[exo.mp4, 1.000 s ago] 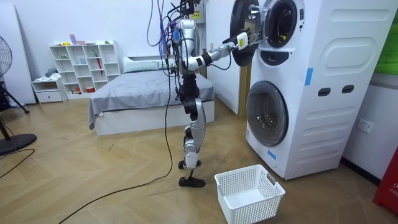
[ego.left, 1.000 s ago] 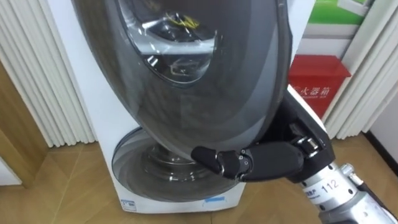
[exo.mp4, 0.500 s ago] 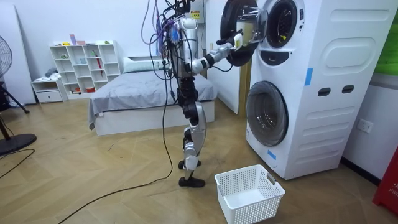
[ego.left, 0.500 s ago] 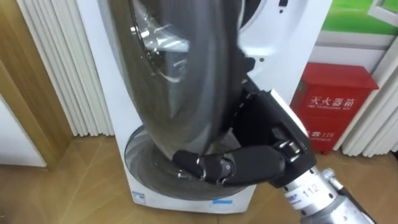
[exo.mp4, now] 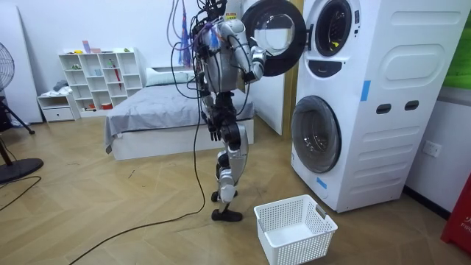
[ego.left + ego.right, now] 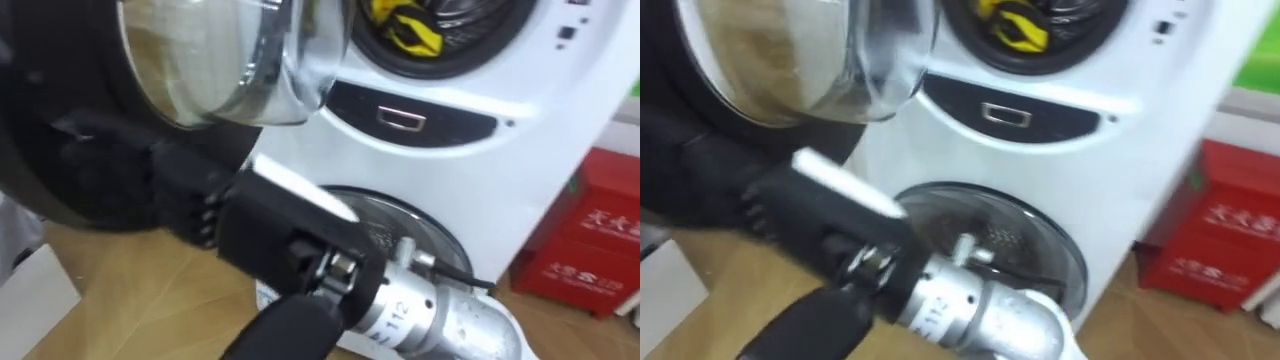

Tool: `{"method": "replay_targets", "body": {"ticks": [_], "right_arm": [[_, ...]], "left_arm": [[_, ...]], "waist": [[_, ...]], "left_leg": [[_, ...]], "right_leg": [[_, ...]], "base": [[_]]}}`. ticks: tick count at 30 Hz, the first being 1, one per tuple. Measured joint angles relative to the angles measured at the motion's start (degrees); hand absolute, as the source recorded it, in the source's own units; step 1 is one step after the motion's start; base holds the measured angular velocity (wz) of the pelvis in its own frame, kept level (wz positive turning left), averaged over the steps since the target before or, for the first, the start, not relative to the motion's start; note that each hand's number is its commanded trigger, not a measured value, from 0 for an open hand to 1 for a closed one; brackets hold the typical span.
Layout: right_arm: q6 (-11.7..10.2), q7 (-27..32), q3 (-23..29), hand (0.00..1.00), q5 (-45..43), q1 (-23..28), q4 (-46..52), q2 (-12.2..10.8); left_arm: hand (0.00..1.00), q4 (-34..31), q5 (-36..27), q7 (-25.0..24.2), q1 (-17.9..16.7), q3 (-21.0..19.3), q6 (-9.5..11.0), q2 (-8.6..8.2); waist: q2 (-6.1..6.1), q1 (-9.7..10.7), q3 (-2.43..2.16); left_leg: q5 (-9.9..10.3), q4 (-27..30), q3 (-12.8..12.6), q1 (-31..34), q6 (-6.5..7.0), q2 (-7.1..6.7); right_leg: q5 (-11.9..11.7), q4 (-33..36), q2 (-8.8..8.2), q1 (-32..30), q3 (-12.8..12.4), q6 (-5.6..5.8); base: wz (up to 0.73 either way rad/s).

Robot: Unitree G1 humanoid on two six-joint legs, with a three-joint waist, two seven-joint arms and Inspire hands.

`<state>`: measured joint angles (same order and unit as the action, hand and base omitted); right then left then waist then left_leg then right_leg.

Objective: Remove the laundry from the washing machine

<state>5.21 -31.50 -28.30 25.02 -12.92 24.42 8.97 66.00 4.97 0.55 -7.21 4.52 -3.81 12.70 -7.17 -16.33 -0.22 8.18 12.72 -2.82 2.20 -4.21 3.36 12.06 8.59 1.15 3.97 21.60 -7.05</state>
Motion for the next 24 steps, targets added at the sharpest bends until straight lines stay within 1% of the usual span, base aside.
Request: {"method": "replay_targets", "body": {"ticks": [1,2,3,6,12,19,22,23,24], "right_arm": [[0.02,-0.18,0.0,0.0,0.0,-0.01,-0.39,-0.01],[0.03,-0.57,-0.01,0.0,0.0,-0.14,-1.22,-0.09],[0.28,-0.62,0.0,0.0,0.0,-0.16,-1.62,-0.08],[0.67,-0.78,-0.05,0.0,0.21,-0.16,-2.43,-0.07],[0.66,-0.45,-0.27,0.0,0.54,-0.16,-3.35,-0.07],[0.66,-0.44,-0.33,0.0,0.43,-0.16,-3.34,-0.07],[0.66,-0.31,-0.33,0.0,0.43,-0.16,-3.34,-0.02],[0.66,-0.36,-0.33,0.0,0.43,-0.16,-3.34,0.14],[0.66,-0.38,-0.32,0.0,0.25,-0.16,-3.34,0.61]], "left_arm": [[0.0,0.0,-0.48,0.0,0.03,-0.14,0.0,0.0],[0.0,0.0,-1.01,0.0,0.15,-0.35,0.01,0.0],[0.0,0.0,-1.05,0.0,0.43,-0.44,0.02,0.02],[0.0,-0.04,-1.89,0.03,0.6,-0.43,0.03,0.02],[0.0,-0.05,-4.25,0.37,0.51,-0.46,0.12,0.06],[0.0,-0.15,-4.3,0.37,0.38,-1.46,0.18,0.04],[0.0,-0.69,-4.2,0.38,0.21,-1.43,0.17,0.04],[0.0,-0.7,-4.17,0.38,0.23,-1.43,0.14,0.03],[0.0,-0.69,-4.14,0.39,0.27,-1.4,0.05,0.02]], "waist": [[0.08,-0.01,0.06],[0.32,-0.05,0.23],[0.48,-0.05,0.52],[0.69,-0.15,0.74],[0.92,-0.21,0.88],[0.81,-0.52,0.81],[0.91,-0.53,0.87],[0.92,-0.5,0.88],[0.92,-0.01,0.88]], "left_leg": [[0.04,-0.01,0.0,0.02,0.06,-0.08],[0.15,-0.01,-0.01,0.02,0.26,-0.18],[0.21,-0.02,-0.02,0.04,0.35,-0.27],[0.22,-0.2,-0.15,0.14,0.39,-0.49],[0.22,-0.92,-0.21,0.09,0.39,-0.88],[0.24,-2.05,-0.3,-0.78,0.41,-0.88],[0.44,-2.02,-0.31,-0.86,0.7,-0.89],[0.62,-1.99,-0.39,-0.82,0.97,-0.94],[0.8,-1.98,-0.45,-0.79,1.19,-1.05]], "right_leg": [[0.06,0.0,-0.08,0.01,0.01,0.11],[0.13,0.03,-0.19,0.01,0.01,0.25],[0.14,0.02,-0.27,0.0,-0.01,0.36],[0.24,0.06,-0.51,-0.06,-0.13,0.59],[0.38,0.08,-0.82,-0.13,-0.26,0.84],[0.43,0.58,-0.93,-0.07,-0.56,1.02],[0.63,1.16,-1.07,-0.18,-0.6,1.41],[0.8,1.2,-1.12,-0.19,-0.84,1.69],[1.16,1.26,-1.2,-0.2,-1.3,2.33]], "base": [[0.06],[0.0],[0.0],[-0.03],[-0.01],[-0.02],[0.02],[0.06],[0.08]]}}
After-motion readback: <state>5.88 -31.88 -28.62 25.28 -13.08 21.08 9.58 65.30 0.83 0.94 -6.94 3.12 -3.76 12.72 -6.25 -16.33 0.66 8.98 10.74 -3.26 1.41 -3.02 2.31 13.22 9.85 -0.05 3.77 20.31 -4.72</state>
